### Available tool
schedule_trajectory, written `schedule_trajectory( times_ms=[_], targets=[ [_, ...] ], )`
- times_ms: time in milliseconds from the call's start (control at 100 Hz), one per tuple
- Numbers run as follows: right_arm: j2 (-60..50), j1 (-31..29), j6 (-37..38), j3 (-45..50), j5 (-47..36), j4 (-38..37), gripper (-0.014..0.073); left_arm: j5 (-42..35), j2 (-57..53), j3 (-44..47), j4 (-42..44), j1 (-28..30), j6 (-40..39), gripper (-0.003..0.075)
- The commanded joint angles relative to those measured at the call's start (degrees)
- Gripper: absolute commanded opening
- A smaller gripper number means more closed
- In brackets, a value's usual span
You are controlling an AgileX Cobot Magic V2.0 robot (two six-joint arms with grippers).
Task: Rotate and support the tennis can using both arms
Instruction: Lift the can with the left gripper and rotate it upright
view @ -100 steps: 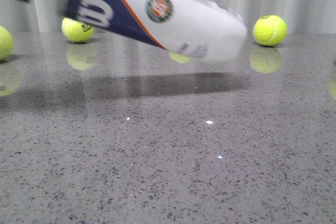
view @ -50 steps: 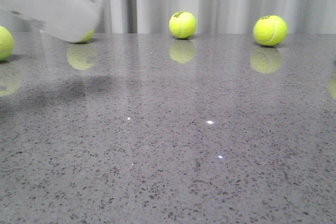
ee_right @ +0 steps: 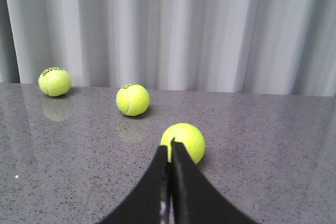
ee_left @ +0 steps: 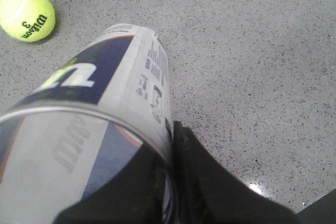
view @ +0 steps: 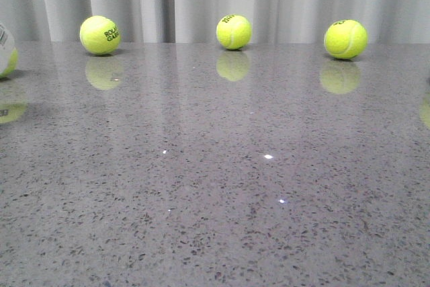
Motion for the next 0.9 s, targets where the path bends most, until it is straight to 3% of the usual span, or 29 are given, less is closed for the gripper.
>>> schedule_trajectory(
  times_ms=[0, 520, 670, 890],
  targets=[
    [0.74, -0.31, 0.01, -1.53, -4.79, -0.29, -0.0068, 0.29, 0.23, -1.81, -1.27, -0.54, -0.82, -0.0021],
    [0.74, -0.31, 0.01, -1.53, -4.79, -0.29, -0.0068, 0.29, 4.82, -1.47, -1.4, -2.79, -1.27, -0.0011],
    [0.74, -0.31, 0.01, -1.53, -4.79, -0.29, -0.0068, 0.29, 6.05, -1.47, -1.63, -2.79, -1.43, 0.0104],
    [0.74, -0.31, 0.01, -1.53, -4.79, -0.29, -0.0068, -0.55, 6.37, -2.22, -3.94, -2.79, -1.69, 0.0364]
  ],
)
